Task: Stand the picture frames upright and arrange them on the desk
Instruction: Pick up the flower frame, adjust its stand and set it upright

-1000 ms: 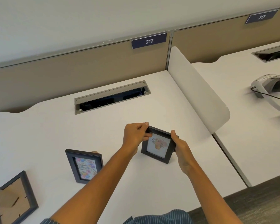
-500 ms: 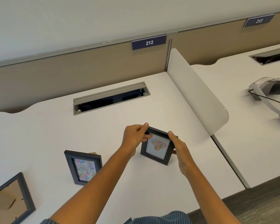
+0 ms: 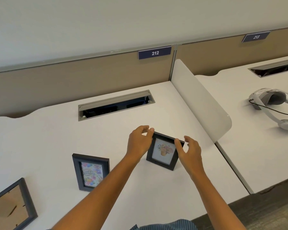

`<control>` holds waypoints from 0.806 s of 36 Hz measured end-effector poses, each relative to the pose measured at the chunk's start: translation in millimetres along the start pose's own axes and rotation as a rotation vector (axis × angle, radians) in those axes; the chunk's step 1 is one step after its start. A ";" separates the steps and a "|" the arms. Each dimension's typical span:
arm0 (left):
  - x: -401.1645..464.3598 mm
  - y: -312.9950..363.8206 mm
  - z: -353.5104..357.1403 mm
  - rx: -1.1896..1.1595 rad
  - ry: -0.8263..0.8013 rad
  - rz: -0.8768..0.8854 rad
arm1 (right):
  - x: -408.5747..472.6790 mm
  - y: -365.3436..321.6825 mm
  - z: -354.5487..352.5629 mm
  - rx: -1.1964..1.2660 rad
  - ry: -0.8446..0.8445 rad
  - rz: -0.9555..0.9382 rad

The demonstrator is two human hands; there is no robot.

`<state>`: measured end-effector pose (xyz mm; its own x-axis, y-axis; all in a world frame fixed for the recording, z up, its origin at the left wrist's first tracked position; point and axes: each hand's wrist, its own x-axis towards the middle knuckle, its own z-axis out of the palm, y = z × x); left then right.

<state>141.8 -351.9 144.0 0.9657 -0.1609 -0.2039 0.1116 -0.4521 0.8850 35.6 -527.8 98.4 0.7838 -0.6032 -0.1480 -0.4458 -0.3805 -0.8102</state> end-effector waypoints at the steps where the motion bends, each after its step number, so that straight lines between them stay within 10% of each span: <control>1: -3.2 1.7 -2.6 0.014 0.002 0.037 | -2.9 -1.3 -0.6 -0.069 0.040 -0.046; 14: -38.1 -9.8 -58.3 0.436 0.066 0.534 | -33.3 -36.0 14.4 -0.358 0.150 -0.485; 29: -65.9 -78.3 -180.2 0.731 0.168 0.403 | -82.2 -111.9 91.2 -0.437 0.060 -0.679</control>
<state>111.7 -147.8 163.6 0.9275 -0.3251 0.1844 -0.3721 -0.8503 0.3723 60.5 -371.7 149.6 0.9252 -0.1739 0.3374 -0.0195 -0.9095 -0.4153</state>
